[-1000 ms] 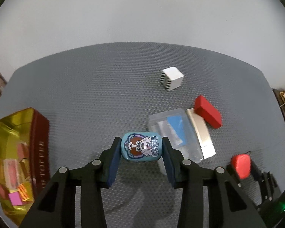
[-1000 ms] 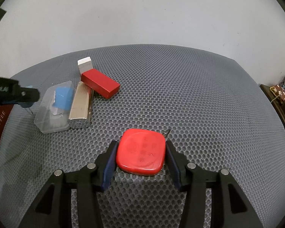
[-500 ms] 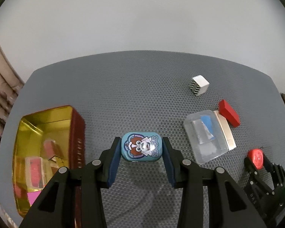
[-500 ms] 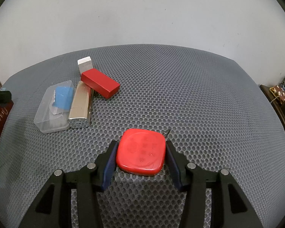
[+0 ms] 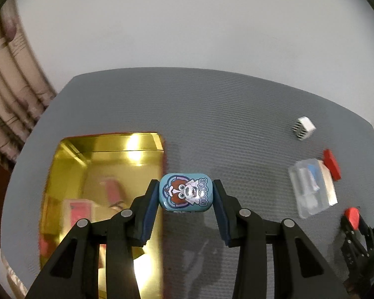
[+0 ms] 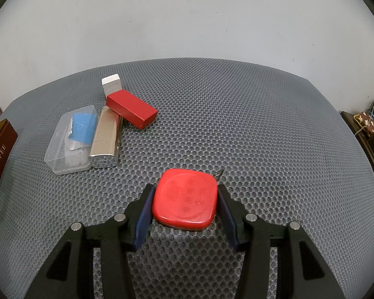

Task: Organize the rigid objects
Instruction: 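Carry the blue cartoon tin into the tin and open the left tool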

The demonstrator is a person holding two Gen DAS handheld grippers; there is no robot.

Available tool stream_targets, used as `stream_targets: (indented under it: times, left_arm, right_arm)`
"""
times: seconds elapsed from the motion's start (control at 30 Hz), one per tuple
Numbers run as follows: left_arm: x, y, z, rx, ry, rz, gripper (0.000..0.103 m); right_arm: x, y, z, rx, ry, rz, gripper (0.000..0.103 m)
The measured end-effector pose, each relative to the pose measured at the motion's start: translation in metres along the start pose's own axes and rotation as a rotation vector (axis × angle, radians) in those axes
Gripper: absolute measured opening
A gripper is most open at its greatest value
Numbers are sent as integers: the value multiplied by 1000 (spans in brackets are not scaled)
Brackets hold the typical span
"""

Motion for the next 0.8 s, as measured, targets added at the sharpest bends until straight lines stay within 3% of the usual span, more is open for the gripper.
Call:
stream_targets:
  times: [0.47,0.8]
  left_arm:
    - [-23,87,-18,107,57,116,38]
    - [-40,119,-36,134,99,171,38]
  right_arm:
    - [0,0,0,-1,0,0,51]
    - [2,-1,-1,-2,0,1,51]
Point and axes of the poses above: each gripper's, at about its wrist camera, not at the fingertips, and z roughly against the way its jaws point, y to its left, x to its top, the point moved 6 cm from there along -z, roughly the way its jaws point, and after that the axes turned 10 degrees about -z, right-handed, at the moved point
